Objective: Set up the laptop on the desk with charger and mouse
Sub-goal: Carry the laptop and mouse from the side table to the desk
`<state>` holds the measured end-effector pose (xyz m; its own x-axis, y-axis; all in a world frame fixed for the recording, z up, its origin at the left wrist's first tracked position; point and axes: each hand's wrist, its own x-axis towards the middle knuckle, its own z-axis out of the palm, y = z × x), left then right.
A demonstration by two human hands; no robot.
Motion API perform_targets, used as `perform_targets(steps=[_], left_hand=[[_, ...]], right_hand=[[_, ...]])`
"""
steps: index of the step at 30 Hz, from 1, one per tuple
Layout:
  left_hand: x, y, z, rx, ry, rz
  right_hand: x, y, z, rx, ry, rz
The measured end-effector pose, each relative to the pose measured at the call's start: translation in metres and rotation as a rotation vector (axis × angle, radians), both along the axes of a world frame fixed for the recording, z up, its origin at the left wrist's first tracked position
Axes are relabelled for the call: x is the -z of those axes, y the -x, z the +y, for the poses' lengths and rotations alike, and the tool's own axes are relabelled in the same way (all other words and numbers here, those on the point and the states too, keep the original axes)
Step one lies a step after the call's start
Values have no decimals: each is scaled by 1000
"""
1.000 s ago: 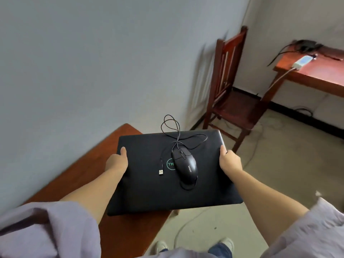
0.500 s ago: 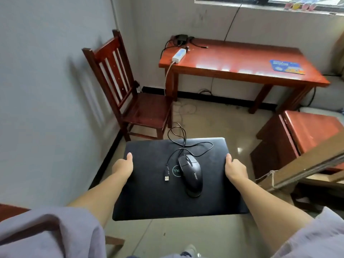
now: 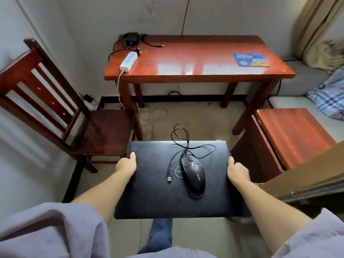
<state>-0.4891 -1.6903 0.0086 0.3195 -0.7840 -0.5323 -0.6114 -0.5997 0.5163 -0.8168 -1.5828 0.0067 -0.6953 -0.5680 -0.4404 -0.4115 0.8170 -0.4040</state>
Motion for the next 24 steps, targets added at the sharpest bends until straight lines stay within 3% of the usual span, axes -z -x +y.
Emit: perform_targets(steps=[11, 24], left_hand=[[-35, 94, -241, 103, 49, -2], [-39, 266, -490, 40, 98, 14]], right_hand=[[-35, 83, -203, 103, 57, -11], [-48, 270, -475, 15, 102, 37]])
